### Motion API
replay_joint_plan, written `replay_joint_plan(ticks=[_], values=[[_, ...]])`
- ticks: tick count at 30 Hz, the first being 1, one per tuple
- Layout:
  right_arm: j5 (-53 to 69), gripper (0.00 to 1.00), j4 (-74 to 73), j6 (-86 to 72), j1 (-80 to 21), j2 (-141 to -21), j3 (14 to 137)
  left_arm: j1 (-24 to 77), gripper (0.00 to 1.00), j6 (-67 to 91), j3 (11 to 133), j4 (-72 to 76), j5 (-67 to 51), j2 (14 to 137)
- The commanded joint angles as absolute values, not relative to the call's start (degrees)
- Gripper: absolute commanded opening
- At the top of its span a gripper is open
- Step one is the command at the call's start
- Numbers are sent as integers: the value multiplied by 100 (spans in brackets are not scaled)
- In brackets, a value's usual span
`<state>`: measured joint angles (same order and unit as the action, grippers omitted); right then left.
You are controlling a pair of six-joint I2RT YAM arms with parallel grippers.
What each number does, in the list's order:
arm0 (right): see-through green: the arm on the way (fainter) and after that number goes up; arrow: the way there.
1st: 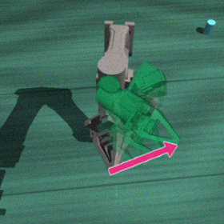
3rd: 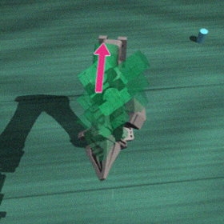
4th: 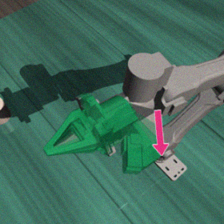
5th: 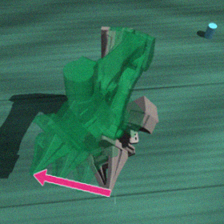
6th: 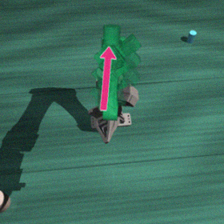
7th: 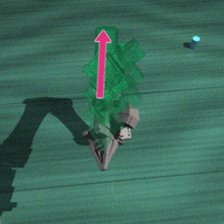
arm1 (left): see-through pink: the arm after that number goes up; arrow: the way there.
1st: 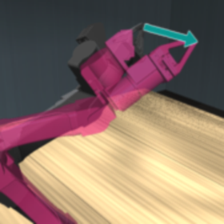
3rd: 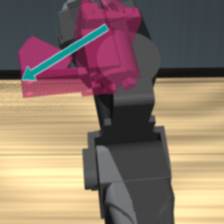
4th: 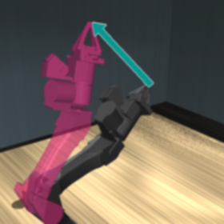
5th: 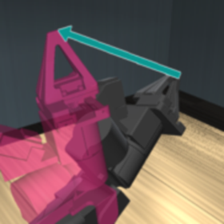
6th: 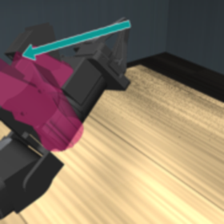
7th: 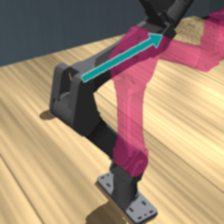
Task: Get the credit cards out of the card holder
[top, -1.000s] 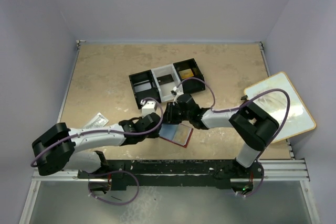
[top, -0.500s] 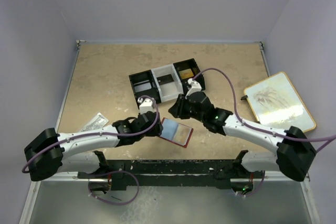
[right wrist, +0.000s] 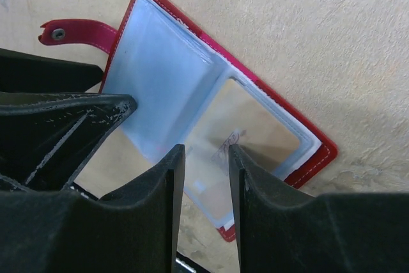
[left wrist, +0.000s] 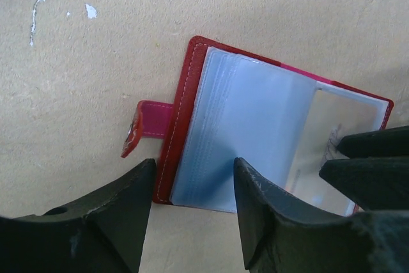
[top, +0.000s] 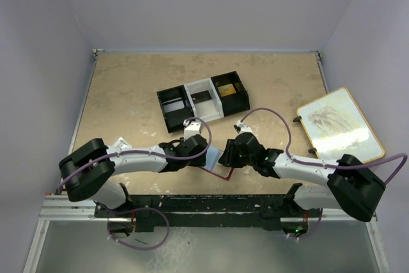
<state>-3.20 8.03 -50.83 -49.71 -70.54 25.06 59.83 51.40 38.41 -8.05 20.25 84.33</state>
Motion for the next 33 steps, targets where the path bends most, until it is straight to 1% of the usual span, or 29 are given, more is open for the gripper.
replay_joint_plan(ticks=[1,5,11,18,23,26,29,33], values=[[-185,37,1268,-5241,-4972,-7168,2430,6087,50,5049,4066,-765,2117,8577],[-303,37,1214,-5318,-4967,-7450,2417,6203,51,5151,4168,-1010,2389,8424],[-527,35,1124,-5417,-4968,-7747,2452,6537,55,5151,4504,-1460,3038,8387],[-614,34,1062,-5519,-4972,-7681,2409,6649,56,5164,4476,-947,2753,8784],[-636,34,905,-5594,-4969,-7514,2385,6653,53,5412,4433,-1079,2928,9137],[-634,34,689,-5632,-4968,-7271,2382,6649,48,5510,4490,-1424,3158,9353],[-665,35,347,-5646,-4967,-6863,2414,6656,46,5614,4552,-1796,3354,9526],[-838,37,-181,-5671,-4963,-6424,2470,6679,39,5572,4400,-1590,3197,9487]])
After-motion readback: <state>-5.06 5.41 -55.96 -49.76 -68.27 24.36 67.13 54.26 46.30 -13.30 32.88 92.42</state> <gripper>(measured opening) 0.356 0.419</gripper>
